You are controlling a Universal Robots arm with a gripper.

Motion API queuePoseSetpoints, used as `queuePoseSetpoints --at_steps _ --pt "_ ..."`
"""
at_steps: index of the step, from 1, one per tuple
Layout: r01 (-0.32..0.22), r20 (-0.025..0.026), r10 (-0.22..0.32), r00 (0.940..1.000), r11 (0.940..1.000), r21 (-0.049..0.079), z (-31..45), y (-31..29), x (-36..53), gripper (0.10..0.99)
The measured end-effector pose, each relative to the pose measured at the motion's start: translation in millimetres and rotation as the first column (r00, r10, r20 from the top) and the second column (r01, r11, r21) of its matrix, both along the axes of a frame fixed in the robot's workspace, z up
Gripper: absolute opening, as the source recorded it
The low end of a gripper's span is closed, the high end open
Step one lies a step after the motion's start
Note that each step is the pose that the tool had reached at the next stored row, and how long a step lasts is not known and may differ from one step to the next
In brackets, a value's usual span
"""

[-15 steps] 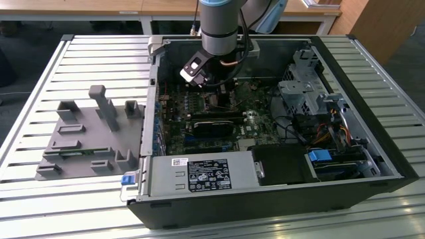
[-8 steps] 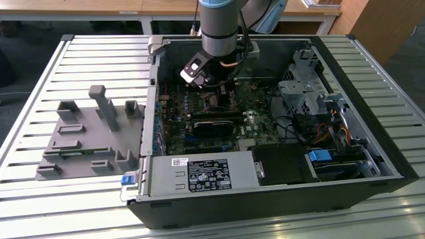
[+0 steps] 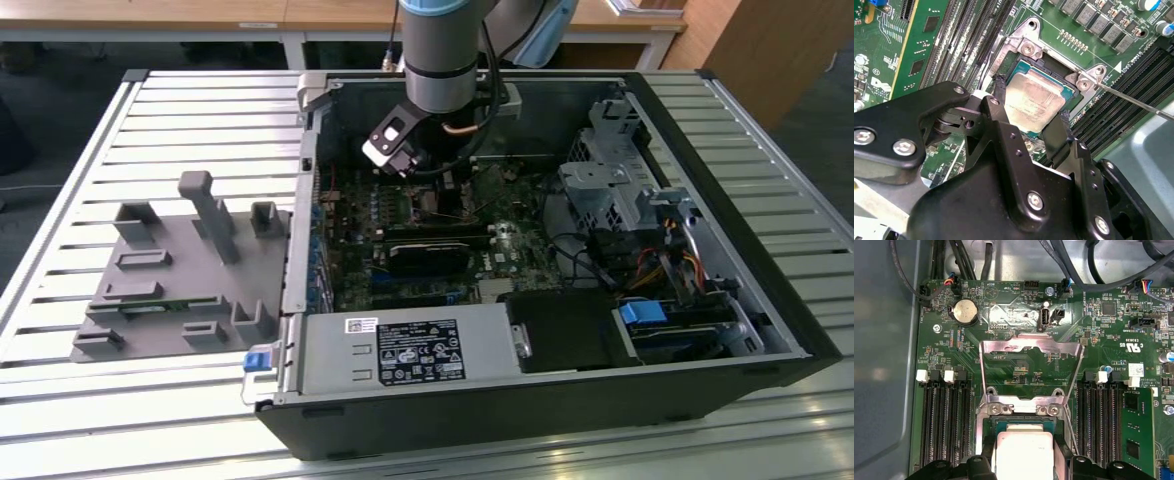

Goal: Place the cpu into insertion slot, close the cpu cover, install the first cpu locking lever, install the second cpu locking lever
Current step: 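Place the cpu into insertion slot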

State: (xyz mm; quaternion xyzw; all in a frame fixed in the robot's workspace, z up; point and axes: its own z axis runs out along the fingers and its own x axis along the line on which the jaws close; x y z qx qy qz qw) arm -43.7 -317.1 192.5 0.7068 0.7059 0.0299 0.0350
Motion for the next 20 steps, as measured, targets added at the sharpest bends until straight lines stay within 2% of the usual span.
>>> queuePoseSetpoints --at_steps 3,4,12,20 --pt "0.0 0.0001 0.0 1.0 1.0 0.0 0.0 0.0 0.0 0.549" --pt "0.0 0.0 0.0 1.0 1.0 0.0 -0.1 0.0 0.0 0.612" --pt "0.0 0.0001 0.0 1.0 1.0 0.0 0.1 0.0 0.0 0.612" --pt "0.0 0.0 0.0 1.0 1.0 0.0 8.1 0.0 0.0 0.612"
